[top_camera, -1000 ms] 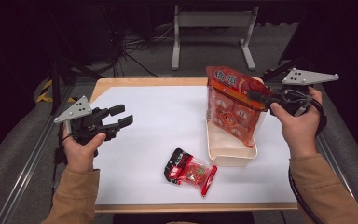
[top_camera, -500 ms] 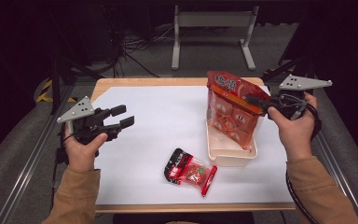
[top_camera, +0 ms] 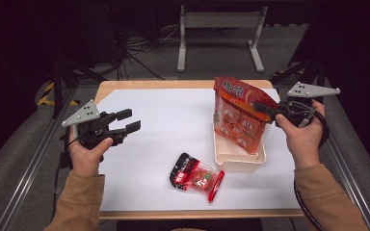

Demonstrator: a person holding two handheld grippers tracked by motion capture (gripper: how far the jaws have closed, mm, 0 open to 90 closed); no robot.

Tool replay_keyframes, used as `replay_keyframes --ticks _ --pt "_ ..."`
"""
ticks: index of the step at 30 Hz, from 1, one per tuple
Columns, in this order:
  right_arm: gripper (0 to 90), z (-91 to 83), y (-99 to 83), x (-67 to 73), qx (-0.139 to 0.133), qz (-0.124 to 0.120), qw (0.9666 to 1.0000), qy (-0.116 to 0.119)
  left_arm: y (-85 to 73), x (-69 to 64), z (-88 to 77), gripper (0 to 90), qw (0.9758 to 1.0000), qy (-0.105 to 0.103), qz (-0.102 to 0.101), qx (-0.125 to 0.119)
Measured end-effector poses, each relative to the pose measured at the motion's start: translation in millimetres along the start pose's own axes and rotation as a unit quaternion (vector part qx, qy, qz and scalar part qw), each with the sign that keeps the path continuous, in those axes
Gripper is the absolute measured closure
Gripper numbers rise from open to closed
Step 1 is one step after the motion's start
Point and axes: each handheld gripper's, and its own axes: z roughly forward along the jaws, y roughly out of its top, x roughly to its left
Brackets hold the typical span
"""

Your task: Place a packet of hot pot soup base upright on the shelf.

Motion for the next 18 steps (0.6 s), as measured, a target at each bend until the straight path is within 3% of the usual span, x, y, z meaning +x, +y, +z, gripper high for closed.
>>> replay_keyframes --ticks 11,18 --pt "90.0 -0.8 -10.2 -3.0 -0.001 0.013 0.9999 0.005 -0.2 -1.5 4.3 43.5 1.0 -0.005 0.003 0.007" --pt "90.0 9.4 -21.6 -4.1 0.022 0.019 0.9995 0.01 -0.1 -1.9 5.1 43.4 0.9999 -0.007 0.003 0.008"
